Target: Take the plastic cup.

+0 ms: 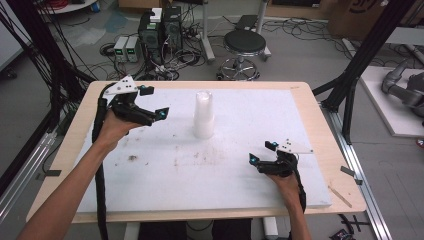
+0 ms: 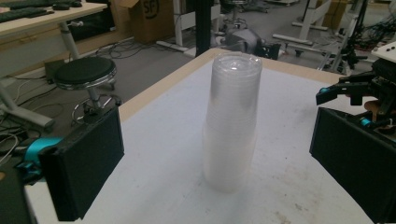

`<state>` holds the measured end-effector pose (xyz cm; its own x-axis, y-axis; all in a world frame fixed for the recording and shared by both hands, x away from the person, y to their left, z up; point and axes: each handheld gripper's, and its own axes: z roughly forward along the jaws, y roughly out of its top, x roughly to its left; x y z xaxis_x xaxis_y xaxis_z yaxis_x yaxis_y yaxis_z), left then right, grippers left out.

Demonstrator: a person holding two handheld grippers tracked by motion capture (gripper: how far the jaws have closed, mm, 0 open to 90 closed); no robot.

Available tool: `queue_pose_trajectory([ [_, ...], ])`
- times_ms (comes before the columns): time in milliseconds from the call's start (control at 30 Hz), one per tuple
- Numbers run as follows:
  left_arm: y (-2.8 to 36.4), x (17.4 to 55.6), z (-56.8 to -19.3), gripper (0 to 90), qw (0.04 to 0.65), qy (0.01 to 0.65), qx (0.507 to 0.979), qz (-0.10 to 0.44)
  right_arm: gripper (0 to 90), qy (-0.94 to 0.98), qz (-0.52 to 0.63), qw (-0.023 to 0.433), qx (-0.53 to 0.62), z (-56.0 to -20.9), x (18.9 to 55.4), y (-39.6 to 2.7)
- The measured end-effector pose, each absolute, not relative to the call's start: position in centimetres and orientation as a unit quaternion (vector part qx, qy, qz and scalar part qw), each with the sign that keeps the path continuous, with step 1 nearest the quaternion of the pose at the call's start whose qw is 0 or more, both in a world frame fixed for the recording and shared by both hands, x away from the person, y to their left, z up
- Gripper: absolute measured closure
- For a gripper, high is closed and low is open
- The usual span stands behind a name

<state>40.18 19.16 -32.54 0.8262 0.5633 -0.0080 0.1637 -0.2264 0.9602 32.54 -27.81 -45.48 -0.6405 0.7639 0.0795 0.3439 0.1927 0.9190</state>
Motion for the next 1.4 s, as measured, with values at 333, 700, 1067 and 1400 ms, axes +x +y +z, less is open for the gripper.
queue_pose_trajectory([
  [333, 15.4, 43.4, -31.2, 2.8, 0.571, 0.198, 0.785, 0.136, 15.4, 0.744, 0.515, 0.204, 0.373, -45.5, 32.5, -27.8],
  [700, 12.1, 46.3, -31.1, 2.8, 0.544, 0.165, 0.817, 0.099, 15.4, 0.743, 0.516, 0.202, 0.375, -45.5, 32.5, -27.8],
  [1067, 9.6, 47.9, -31.9, 2.8, 0.516, 0.134, 0.842, 0.082, 15.4, 0.743, 0.517, 0.198, 0.377, -45.5, 32.5, -27.8],
  [1400, 7.9, 49.0, -33.1, 2.8, 0.48, 0.126, 0.866, 0.066, 15.5, 0.743, 0.516, 0.203, 0.376, -45.5, 32.5, -27.8],
])
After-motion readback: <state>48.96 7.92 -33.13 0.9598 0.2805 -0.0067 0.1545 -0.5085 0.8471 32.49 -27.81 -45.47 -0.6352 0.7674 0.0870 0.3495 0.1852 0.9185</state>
